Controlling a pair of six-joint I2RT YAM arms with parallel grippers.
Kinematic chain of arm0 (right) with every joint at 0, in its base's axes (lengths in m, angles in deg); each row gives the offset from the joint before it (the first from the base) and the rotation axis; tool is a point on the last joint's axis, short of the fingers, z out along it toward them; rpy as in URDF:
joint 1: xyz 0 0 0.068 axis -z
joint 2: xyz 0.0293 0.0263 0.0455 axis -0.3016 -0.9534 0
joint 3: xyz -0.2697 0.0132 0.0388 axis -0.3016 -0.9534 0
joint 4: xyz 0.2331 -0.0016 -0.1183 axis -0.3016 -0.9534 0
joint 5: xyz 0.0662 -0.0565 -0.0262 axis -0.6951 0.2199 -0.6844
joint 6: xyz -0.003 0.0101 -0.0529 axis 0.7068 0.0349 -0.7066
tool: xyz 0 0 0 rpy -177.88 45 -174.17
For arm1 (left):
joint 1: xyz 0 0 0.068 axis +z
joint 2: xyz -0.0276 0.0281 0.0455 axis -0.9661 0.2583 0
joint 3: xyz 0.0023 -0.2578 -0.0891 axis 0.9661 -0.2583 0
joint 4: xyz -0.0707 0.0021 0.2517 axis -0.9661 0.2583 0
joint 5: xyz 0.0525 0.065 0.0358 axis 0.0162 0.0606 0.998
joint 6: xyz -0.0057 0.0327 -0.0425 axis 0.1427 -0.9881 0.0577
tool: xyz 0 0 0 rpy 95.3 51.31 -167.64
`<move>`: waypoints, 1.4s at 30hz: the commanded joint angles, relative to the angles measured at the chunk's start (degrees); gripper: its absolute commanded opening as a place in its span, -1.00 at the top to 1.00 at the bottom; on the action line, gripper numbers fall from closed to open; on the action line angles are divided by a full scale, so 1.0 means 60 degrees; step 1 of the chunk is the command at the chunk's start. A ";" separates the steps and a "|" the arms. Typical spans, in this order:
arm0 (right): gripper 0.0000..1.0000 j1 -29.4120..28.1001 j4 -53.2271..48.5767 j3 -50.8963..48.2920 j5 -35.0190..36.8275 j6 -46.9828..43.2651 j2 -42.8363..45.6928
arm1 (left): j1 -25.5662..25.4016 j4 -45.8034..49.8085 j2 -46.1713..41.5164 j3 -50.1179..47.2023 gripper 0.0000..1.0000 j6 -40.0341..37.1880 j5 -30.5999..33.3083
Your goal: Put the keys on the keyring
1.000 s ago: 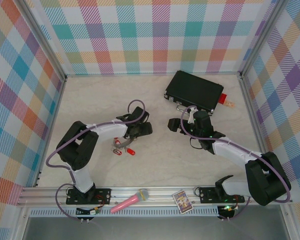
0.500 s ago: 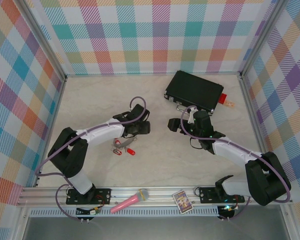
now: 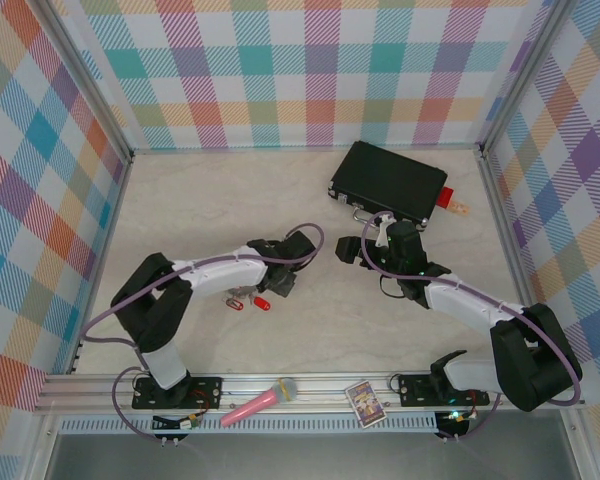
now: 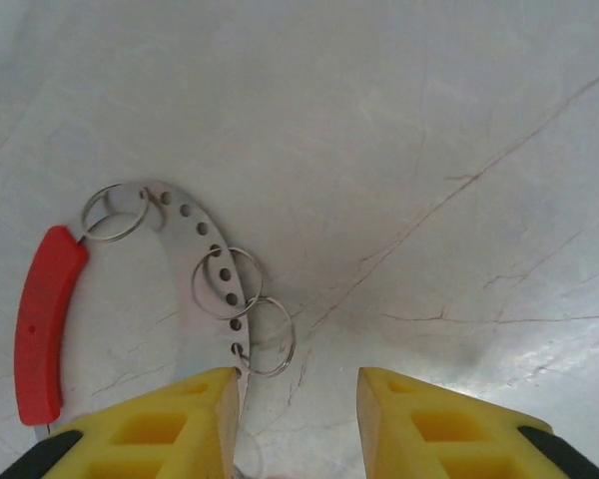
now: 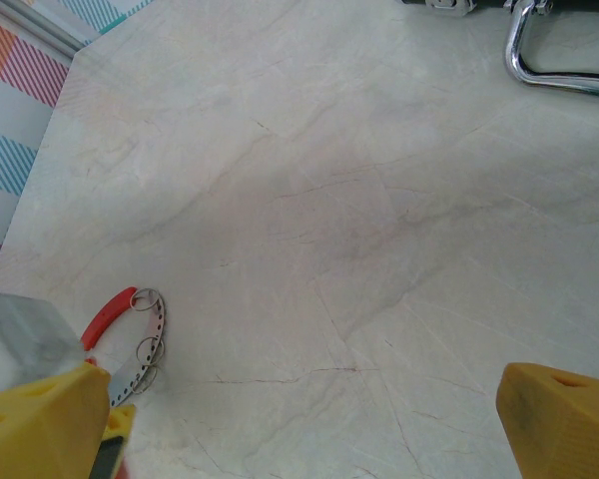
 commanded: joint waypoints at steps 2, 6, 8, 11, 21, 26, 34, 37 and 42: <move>-0.98 -0.0071 0.0073 -0.0024 -0.0084 0.0126 0.0129 | -0.0195 0.0484 0.0578 0.0387 0.32 -0.0756 0.0652; -0.98 -0.0070 0.0055 -0.0023 -0.0113 0.0133 0.0150 | -0.0194 0.0469 0.0814 0.0440 0.33 -0.0887 0.1002; -0.98 -0.0069 0.0076 -0.0030 -0.0114 0.0154 0.0156 | -0.0201 0.0465 0.0897 0.0469 0.36 -0.0942 0.1132; -0.98 -0.0077 0.0069 -0.0024 -0.0128 0.0143 0.0159 | -0.0201 0.0469 0.1036 0.0472 0.41 -0.1025 0.1441; -0.98 -0.0070 0.0103 -0.0017 -0.0143 0.0162 0.0098 | -0.0191 0.0396 0.1302 0.0457 0.49 -0.1136 0.1688; -0.98 -0.0081 0.0101 -0.0031 -0.0159 0.0170 0.0097 | -0.0194 0.0366 0.1359 0.0407 0.57 -0.1206 0.1641; -0.98 -0.0071 0.0102 -0.0028 -0.0158 0.0177 0.0097 | -0.0189 0.0389 0.1411 0.0371 0.68 -0.1198 0.1646; -0.98 -0.0073 0.0104 -0.0045 -0.0158 0.0198 0.0113 | -0.0187 0.0409 0.1426 0.0416 0.84 -0.1210 0.1704; -0.98 -0.0074 0.0119 -0.0041 -0.0165 0.0200 0.0091 | -0.0214 0.0874 0.0874 0.0881 0.95 -0.1076 0.1648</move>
